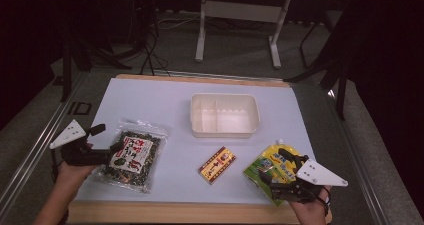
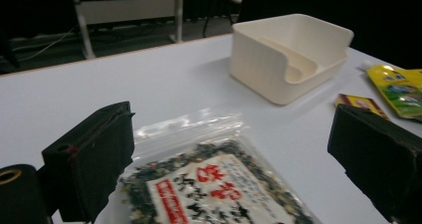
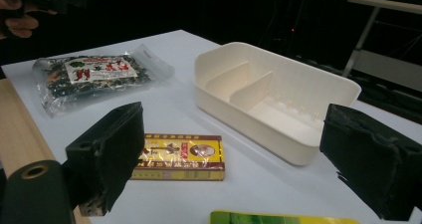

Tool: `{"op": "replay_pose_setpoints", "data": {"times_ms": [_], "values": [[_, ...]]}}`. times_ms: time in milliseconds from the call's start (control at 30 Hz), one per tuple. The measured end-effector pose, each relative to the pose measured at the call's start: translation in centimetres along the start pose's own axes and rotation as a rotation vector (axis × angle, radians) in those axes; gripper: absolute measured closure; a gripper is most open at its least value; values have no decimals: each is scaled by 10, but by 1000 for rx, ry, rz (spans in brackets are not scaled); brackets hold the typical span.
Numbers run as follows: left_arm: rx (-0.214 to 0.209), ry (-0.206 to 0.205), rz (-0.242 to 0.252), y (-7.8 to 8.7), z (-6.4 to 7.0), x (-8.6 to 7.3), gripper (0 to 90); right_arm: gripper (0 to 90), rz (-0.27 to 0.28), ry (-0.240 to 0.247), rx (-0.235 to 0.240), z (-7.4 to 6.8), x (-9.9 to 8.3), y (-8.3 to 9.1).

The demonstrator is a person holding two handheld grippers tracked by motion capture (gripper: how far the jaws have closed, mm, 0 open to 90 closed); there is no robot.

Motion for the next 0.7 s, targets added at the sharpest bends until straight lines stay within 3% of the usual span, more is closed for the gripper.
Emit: {"op": "replay_pose_setpoints", "data": {"times_ms": [267,500,700], "values": [[46,12,-13,-5,-38,2,134,106,-11,1,14,-4,-1,-1],[64,22,-79,-17,-60,-4,146,113,-12,14,19,-7,-2,-1],[88,58,-104,-30,-78,-10,146,113,-21,14,21,-7,-3,-4]]}}
Point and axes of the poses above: each handheld gripper's, and its own axes: y roughly backward along the jaws, x roughly out of its top, z roughly to its right, the point moved 7 cm from there along -y, roughly forward along the jaws, and after that the axes turned 10 degrees about -x, right-handed, at the moved point
